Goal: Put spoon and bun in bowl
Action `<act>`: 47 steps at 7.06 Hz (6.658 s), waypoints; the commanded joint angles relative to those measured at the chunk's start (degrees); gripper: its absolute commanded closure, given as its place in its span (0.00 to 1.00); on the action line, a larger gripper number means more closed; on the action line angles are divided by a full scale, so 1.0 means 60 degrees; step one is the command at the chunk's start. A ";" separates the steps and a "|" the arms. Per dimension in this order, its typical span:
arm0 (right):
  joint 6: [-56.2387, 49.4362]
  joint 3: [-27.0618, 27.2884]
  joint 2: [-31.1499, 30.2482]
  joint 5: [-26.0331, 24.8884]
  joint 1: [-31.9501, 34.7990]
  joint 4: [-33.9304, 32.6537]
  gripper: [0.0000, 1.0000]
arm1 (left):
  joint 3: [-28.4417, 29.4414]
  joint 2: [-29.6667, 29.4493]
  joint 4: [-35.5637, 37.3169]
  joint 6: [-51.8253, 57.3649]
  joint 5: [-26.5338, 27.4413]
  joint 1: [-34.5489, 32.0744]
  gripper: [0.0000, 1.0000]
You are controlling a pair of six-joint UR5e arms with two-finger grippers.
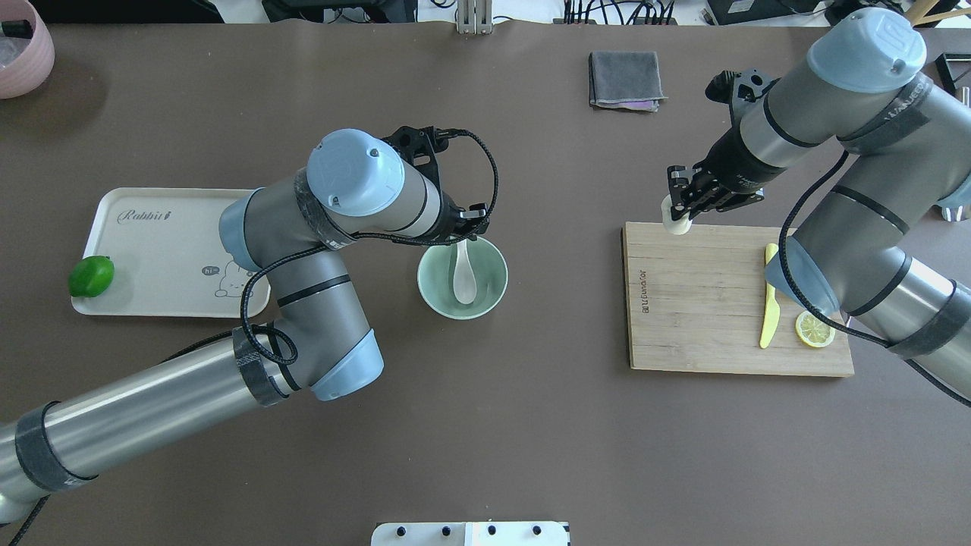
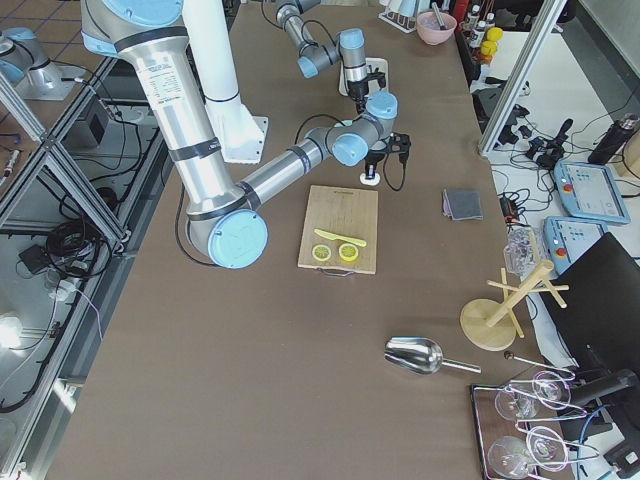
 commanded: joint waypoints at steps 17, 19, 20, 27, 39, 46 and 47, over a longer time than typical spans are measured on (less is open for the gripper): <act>0.2628 -0.1325 0.3581 -0.2978 -0.2879 -0.0305 0.00 | -0.1274 0.2934 0.0635 0.6493 -0.0891 -0.3509 0.02; -0.0245 0.0454 0.1788 -0.2243 -0.1811 -0.1024 0.00 | -0.1363 0.3168 0.0664 0.6754 -0.0877 -0.3567 0.02; -0.1348 0.0913 0.0675 -0.1923 -0.1066 -0.0982 0.00 | -0.1348 0.3590 0.0867 0.7917 -0.0834 -0.3611 0.02; -0.8731 -0.1291 -0.1839 0.0102 0.4326 -0.1886 0.00 | -0.1886 0.5640 0.1573 1.0829 -0.4143 -0.7900 0.02; -0.9958 -0.1953 -0.3408 0.1127 0.6148 -0.1948 0.00 | -0.2022 0.7667 0.2144 1.0902 -0.5066 -0.9705 0.02; -0.9958 -0.1982 -0.3467 0.1128 0.6148 -0.1934 0.00 | -0.1978 0.7931 0.2114 1.1020 -0.5125 -0.9545 0.02; -0.9958 -0.1982 -0.3467 0.1128 0.6148 -0.1934 0.00 | -0.1993 0.7930 0.2129 1.1020 -0.5125 -0.9515 0.02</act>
